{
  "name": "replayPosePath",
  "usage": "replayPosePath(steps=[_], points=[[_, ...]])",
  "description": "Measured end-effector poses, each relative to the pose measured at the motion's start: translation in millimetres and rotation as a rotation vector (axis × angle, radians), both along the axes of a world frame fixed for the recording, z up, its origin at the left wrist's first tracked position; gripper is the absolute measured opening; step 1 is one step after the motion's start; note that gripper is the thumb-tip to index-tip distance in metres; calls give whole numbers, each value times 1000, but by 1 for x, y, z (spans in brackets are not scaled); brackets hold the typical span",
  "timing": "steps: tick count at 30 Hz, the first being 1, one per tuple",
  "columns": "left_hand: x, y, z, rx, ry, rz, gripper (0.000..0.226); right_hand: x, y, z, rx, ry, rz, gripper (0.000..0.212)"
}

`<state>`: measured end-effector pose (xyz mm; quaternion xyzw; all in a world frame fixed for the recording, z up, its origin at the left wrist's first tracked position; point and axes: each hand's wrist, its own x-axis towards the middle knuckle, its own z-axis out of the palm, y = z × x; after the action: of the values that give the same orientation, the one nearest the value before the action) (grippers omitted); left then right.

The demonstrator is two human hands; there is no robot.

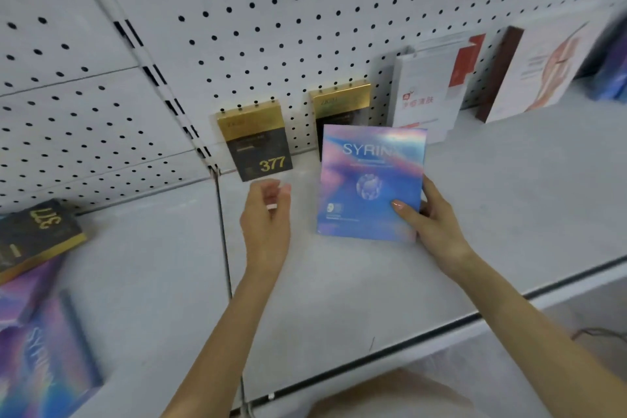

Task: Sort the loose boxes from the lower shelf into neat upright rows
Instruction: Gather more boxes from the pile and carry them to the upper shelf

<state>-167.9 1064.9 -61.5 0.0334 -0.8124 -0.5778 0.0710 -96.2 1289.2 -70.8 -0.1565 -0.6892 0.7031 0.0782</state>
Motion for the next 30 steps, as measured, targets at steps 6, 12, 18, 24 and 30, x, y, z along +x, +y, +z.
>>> replayPosePath(steps=[6, 12, 18, 24, 30], points=[[15, 40, -15, 37, -245, -310, 31, 15, 17, 2, -65, 10, -30, 49], [25, 99, -3, 39, -256, -405, 19, 38, 67, 10, -133, -46, -213, 24], [41, 195, 8, -28, -166, -435, 14, 55, 155, 15, -68, 33, -301, 17], [70, 322, 4, -24, -168, -447, 23, 88, 284, 15, -34, 69, -282, 19], [117, 480, 6, 2, -124, -451, 19, 139, 434, 21, -2, 58, -332, 22]])
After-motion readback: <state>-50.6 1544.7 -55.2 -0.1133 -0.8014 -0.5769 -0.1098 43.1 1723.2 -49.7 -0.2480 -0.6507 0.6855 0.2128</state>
